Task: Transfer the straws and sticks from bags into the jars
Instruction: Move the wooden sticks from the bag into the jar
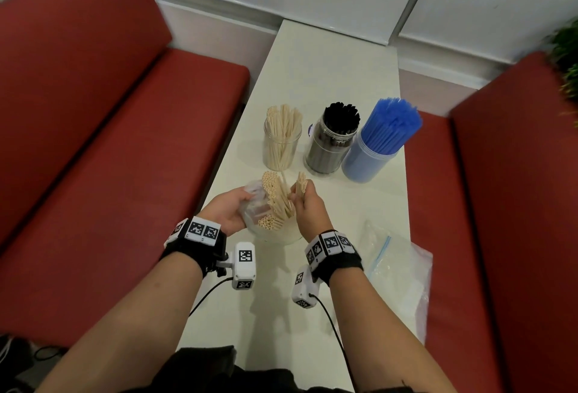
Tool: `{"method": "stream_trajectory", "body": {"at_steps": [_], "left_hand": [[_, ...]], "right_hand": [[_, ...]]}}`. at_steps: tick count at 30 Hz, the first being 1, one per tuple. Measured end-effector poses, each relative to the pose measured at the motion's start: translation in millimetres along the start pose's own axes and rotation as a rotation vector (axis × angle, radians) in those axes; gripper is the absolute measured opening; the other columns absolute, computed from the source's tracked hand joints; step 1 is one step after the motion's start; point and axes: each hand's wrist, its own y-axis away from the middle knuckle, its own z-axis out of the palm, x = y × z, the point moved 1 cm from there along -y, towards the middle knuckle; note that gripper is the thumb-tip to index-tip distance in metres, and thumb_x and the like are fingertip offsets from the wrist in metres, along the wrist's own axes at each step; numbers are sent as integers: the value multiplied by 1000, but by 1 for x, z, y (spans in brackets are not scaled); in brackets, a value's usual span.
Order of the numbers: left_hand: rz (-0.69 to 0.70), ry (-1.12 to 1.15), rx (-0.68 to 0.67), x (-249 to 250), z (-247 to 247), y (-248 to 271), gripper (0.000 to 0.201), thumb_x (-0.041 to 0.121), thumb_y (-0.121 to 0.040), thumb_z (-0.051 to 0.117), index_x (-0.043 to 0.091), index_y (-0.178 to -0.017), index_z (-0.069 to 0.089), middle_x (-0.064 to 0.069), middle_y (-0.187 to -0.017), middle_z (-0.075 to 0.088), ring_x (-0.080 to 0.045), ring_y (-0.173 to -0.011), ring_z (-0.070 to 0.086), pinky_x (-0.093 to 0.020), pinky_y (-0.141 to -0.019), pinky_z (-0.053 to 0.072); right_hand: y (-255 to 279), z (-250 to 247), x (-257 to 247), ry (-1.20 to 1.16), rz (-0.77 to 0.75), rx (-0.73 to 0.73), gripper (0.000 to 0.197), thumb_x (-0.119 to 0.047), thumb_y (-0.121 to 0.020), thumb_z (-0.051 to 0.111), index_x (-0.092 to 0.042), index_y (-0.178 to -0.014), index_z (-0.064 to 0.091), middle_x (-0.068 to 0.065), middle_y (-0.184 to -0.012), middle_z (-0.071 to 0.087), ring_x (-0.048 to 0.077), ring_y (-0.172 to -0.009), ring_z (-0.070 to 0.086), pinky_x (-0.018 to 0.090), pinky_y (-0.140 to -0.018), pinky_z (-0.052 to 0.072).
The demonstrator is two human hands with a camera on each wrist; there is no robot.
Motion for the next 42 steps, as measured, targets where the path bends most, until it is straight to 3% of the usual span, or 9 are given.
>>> {"method": "stream_trajectory", "body": {"at_steps": [4,8,11,14,18,22,29,37,42], "left_hand": [[-30,-9,7,-2,1,-1,31,-1,-102,38,4,-125,59,-15,-95,76,-31,-82,74,-39,-65,62],[-51,-29,-14,-1,3,-1,40,-2,-102,38,3,-138,54,-17,-116,71,-35,-109,64,-47,-91,54],[-64,-29,-6,3,2,-4,41,-3,-102,37,5,-139,53,-18,-120,69,-34,-106,65,-48,-88,53],[-63,-14,-5,9,0,-10,37,-3,-103,37,7,-130,59,-18,-113,71,-33,-97,70,-47,-86,53],[-72,-44,-30,18,1,-16,30,1,-104,40,8,-124,62,-16,-112,72,-31,-99,69,-50,-94,51],[-79,-26,-24,25,-2,-23,28,1,-103,46,8,-123,64,-18,-121,70,-35,-116,64,-54,-101,48],[-100,19,-29,36,-13,-37,29,-2,-101,45,4,-124,63,-19,-119,72,-35,-106,71,-50,-78,62],[-106,35,-37,39,-21,-53,28,-1,-101,45,8,-118,65,-16,-116,74,-33,-100,74,-49,-83,61],[-112,37,-45,39,-20,-58,31,-3,-101,42,8,-121,64,-15,-117,73,-32,-99,74,-49,-82,61]], "right_hand": [[-5,9,-4,-114,2,50,5,-11,-105,44,-11,-108,40,-8,-88,53,3,-77,52,10,-62,37],[-11,15,-8,-229,21,83,12,-22,-102,55,-13,-103,47,-7,-82,56,6,-74,54,25,-71,42],[-27,0,-30,-308,27,147,17,-28,-97,65,-20,-86,55,-12,-72,57,3,-66,55,28,-69,47],[-46,-30,-78,-385,-74,153,27,-36,-93,69,-29,-72,55,-17,-57,57,-4,-50,50,17,-52,43],[-83,-75,-153,-454,-261,319,40,-42,-90,71,-9,-73,55,6,-57,52,18,-48,47,30,-47,42],[-126,-98,-196,-628,-406,417,36,-27,-89,73,-8,-69,51,14,-57,46,22,-51,42,32,-49,40],[-173,-60,-161,-595,-273,342,40,-23,-88,75,-15,-60,47,13,-56,47,22,-53,42,33,-54,40],[-201,-16,-101,-504,-88,307,45,-26,-86,78,-20,-60,41,2,-52,45,18,-51,42,30,-54,38],[-206,0,-76,-455,-21,284,32,-25,-85,79,-15,-68,54,0,-60,55,13,-54,51,28,-59,48]]}}
